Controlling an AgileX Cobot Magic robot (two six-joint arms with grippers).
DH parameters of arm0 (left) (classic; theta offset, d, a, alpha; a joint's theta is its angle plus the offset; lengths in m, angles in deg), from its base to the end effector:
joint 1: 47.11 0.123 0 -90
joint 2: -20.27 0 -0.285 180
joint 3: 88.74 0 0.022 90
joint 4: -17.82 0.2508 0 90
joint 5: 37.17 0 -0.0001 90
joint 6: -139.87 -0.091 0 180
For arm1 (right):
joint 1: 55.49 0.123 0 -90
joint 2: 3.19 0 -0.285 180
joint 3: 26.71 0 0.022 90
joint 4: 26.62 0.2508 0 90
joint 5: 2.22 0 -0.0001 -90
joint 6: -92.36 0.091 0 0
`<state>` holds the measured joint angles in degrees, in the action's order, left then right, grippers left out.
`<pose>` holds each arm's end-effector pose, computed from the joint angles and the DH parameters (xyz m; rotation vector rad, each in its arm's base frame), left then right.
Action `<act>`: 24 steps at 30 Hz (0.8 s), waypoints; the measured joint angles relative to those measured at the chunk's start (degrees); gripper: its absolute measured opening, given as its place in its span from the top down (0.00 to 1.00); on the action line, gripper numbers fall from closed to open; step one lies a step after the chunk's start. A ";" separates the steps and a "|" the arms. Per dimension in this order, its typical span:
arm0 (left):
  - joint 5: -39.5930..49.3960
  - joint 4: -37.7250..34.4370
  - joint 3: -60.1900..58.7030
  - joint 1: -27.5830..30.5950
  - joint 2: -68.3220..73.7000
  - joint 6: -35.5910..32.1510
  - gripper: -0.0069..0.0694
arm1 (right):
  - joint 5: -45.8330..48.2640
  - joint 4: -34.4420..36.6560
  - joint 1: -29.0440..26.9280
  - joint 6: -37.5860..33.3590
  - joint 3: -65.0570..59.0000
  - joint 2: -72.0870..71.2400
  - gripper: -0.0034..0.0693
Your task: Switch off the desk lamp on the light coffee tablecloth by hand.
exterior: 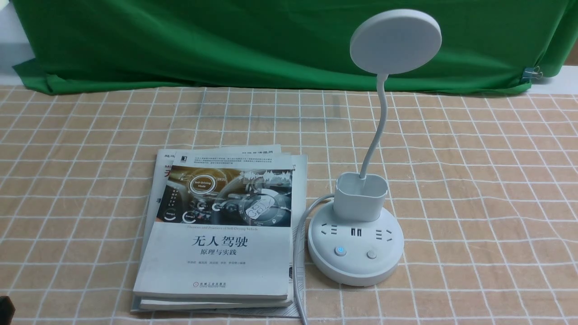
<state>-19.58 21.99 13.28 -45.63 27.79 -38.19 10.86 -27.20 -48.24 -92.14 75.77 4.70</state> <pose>0.0543 0.0034 0.1813 -0.0070 1.7989 0.0636 0.0555 0.0068 0.1906 -0.1827 1.7093 0.0263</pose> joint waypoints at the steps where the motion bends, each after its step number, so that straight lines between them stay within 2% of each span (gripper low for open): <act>1: 0.00 0.00 0.00 0.00 0.00 0.00 0.90 | 0.00 0.00 0.00 0.00 0.00 0.00 0.86; 24: 0.00 0.00 0.00 0.00 0.00 0.00 0.90 | 0.00 0.00 0.00 0.07 0.00 0.00 0.79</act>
<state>-19.58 21.99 13.28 -45.63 27.79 -38.19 10.86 -27.20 -48.24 -92.07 75.77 4.70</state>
